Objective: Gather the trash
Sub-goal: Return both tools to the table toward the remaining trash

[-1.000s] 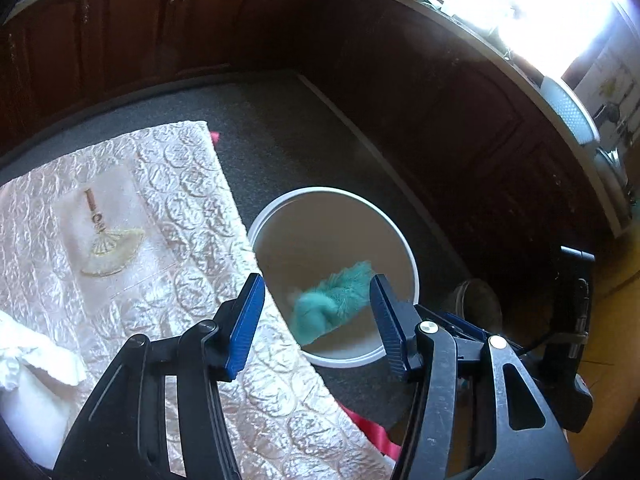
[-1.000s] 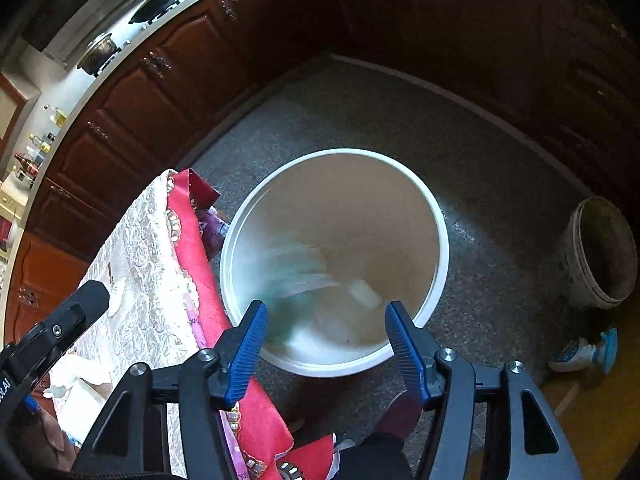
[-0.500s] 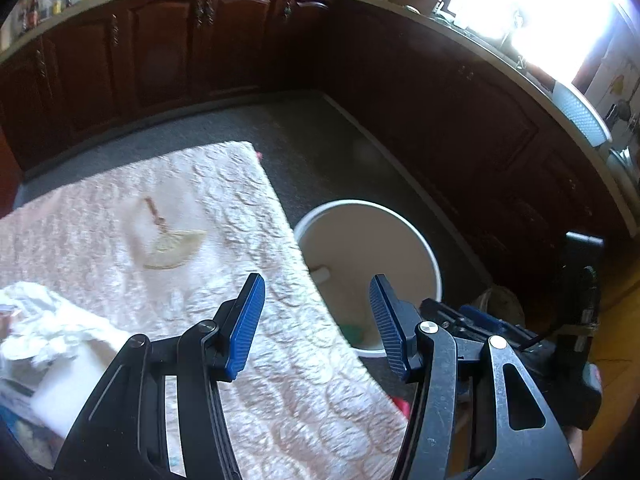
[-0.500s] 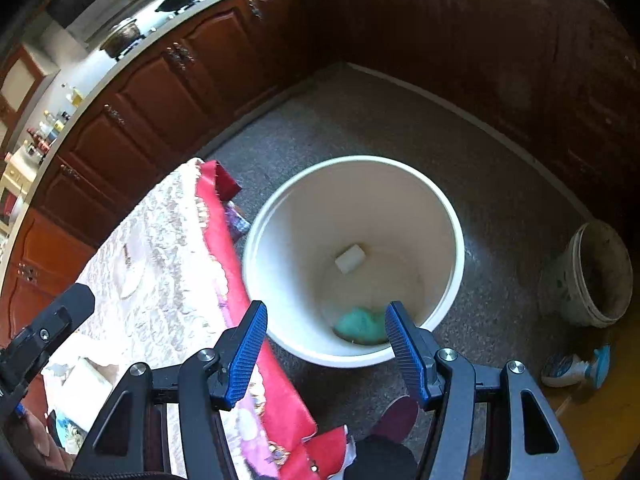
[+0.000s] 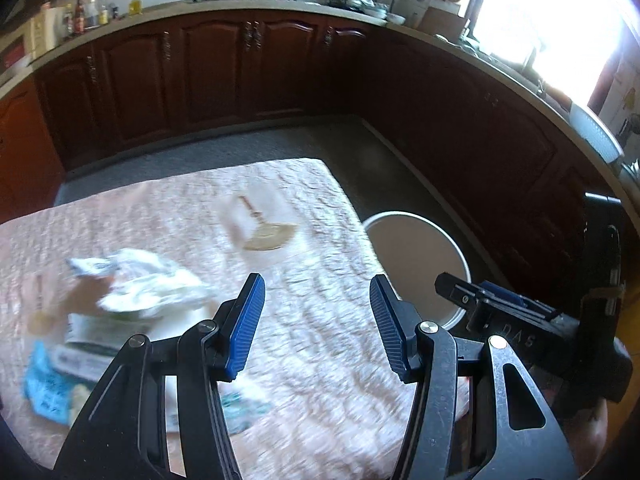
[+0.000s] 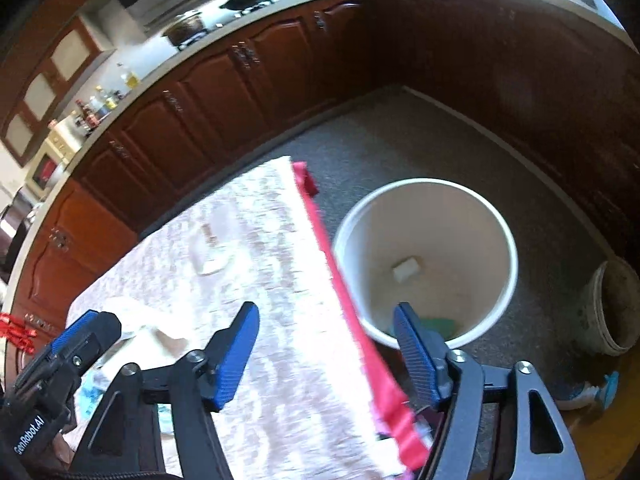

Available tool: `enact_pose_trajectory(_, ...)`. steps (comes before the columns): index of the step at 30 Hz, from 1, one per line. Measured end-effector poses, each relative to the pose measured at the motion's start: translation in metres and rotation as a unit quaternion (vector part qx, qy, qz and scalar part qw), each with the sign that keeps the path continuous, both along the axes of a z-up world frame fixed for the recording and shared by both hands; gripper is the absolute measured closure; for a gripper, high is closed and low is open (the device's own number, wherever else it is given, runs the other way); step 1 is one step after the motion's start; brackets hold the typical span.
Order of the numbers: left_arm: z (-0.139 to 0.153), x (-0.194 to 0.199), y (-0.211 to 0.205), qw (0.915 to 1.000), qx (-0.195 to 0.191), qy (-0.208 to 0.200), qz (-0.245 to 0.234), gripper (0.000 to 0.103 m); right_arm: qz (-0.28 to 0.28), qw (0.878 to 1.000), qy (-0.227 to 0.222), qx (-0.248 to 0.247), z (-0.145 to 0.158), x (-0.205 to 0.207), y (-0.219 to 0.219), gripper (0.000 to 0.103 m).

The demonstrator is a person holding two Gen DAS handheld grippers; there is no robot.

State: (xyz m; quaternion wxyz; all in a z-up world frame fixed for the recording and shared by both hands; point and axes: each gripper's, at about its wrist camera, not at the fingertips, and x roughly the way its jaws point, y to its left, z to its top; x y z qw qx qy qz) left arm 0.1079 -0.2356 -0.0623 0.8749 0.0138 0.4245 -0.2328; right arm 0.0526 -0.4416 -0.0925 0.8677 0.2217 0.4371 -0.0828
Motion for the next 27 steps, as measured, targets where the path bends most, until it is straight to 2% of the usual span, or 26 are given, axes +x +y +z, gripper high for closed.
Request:
enact_pose_trajectory(6, 0.01, -0.012, 0.053, 0.9996, -0.004, -0.008, 0.026, 0.049, 0.041, 0.999, -0.008, -0.002, 0.009, 0.005, 0.042, 0.035)
enact_pose_trajectory(10, 0.013, -0.024, 0.094, 0.9988, -0.011, -0.015, 0.044, 0.038, 0.077, 0.997, -0.013, -0.008, 0.014, 0.006, 0.069, 0.035)
enact_pose_trajectory(13, 0.009, -0.031, 0.123, 0.998, -0.006, -0.018, 0.06, 0.037, 0.098, 0.995, -0.015, -0.015, 0.016, 0.004, 0.087, 0.035)
enact_pose_trajectory(21, -0.022, -0.048, 0.185, 0.9961, 0.012, 0.009, 0.087, 0.037, 0.163, 0.986, 0.007, -0.024, -0.004, 0.004, 0.133, 0.035)
enact_pose_trajectory(27, -0.06, -0.05, 0.205, 0.994, 0.028, 0.036, 0.099, 0.037, 0.201, 0.979, 0.037, -0.013, -0.035, 0.009, 0.161, 0.035)
